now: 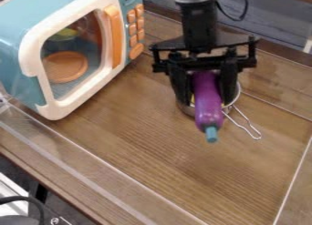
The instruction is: Put the eggplant in the silver pot
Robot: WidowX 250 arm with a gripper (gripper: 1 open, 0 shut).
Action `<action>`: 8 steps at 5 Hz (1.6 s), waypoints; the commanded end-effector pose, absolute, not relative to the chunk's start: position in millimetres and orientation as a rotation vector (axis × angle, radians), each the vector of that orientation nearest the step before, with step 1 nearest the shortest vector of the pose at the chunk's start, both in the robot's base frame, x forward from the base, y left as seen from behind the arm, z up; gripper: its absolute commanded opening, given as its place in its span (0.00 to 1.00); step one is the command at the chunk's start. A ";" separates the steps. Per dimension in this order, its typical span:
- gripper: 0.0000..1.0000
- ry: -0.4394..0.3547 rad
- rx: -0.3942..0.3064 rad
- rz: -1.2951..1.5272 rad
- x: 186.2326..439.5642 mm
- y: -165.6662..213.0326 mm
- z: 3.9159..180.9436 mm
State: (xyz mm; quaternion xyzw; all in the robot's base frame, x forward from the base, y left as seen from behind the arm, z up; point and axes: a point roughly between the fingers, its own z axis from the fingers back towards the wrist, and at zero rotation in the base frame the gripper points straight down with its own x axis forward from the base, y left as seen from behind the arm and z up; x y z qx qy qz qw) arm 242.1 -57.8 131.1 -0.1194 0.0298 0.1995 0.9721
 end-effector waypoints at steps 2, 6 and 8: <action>0.00 0.016 -0.253 0.384 235.3 -40.8 142.7; 0.00 0.001 -0.257 0.421 236.9 -30.7 137.8; 0.00 -0.009 -0.261 0.448 239.0 -22.3 132.0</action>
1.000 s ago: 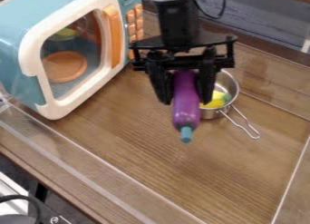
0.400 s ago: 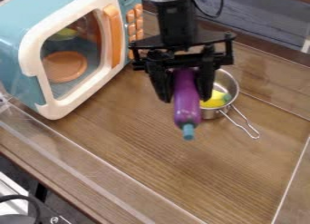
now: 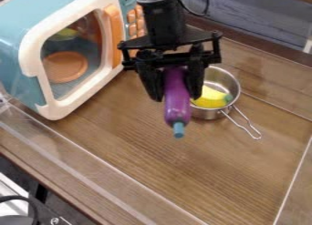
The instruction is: Put the eggplant in the silver pot
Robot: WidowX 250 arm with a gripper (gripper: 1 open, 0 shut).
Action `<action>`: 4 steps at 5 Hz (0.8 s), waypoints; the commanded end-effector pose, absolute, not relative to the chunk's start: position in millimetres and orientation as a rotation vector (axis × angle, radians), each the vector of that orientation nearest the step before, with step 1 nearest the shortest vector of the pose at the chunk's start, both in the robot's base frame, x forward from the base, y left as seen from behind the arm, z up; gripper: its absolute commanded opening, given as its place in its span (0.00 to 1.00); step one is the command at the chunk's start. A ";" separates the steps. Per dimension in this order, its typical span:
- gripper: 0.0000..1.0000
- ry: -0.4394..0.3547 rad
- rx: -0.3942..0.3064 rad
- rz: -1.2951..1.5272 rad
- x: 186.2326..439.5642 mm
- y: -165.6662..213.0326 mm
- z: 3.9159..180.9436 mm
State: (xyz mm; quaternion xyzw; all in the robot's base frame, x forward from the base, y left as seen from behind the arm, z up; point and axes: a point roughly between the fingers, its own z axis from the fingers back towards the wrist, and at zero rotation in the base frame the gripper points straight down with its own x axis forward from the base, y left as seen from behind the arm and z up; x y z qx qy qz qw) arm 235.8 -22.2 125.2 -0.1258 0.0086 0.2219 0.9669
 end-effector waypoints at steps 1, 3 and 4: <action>0.00 -0.017 -0.264 0.487 245.6 -23.3 127.1; 0.00 -0.033 -0.271 0.557 251.3 -8.2 125.5; 0.00 -0.035 -0.275 0.555 244.4 -2.2 124.2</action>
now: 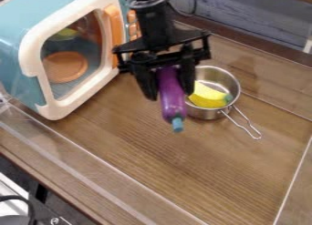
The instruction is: Put the eggplant in the silver pot
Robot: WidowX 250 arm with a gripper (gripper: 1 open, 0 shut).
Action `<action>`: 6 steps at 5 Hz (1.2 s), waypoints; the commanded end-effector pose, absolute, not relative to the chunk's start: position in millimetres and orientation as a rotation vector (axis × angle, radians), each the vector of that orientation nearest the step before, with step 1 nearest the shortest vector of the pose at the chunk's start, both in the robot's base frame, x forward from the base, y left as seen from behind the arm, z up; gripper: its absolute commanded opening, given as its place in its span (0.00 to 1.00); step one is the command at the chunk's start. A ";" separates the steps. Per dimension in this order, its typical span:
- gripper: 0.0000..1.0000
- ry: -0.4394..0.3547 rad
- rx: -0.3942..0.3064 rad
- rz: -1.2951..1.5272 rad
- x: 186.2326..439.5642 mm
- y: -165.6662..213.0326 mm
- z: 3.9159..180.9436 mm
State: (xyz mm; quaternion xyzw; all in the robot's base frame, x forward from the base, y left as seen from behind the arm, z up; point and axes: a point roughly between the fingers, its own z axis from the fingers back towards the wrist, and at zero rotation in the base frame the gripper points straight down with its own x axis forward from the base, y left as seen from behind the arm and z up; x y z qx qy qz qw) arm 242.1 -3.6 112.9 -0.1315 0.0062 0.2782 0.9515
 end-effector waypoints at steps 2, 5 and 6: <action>0.00 -0.041 -0.282 0.576 238.8 0.6 126.2; 0.00 -0.057 -0.285 0.657 260.1 12.9 133.3; 0.00 -0.066 -0.284 0.704 262.4 18.2 134.0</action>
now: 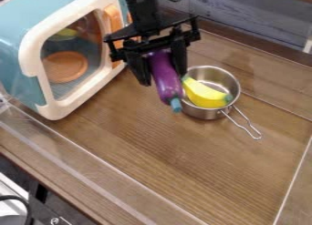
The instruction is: Put the eggplant in the silver pot
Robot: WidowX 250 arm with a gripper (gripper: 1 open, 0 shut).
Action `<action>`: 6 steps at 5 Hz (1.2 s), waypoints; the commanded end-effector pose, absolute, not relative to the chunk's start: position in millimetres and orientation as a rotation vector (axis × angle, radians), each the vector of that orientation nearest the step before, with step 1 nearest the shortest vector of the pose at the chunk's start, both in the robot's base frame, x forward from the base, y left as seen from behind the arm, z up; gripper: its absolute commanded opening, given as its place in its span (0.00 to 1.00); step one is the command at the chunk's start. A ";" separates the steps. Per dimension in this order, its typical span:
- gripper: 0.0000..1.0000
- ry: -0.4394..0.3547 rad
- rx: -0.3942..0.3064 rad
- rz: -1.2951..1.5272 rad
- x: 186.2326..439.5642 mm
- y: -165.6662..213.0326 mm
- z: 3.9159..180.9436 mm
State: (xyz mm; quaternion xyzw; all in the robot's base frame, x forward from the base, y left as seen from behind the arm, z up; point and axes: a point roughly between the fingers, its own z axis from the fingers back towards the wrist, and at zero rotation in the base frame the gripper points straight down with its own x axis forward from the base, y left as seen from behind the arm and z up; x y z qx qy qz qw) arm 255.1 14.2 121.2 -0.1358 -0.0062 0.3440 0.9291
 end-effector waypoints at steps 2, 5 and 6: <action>0.00 -0.066 -0.283 0.672 267.7 27.1 128.8; 0.00 -0.058 -0.288 0.594 281.3 22.5 104.1; 0.00 -0.054 -0.287 0.561 282.9 25.6 110.1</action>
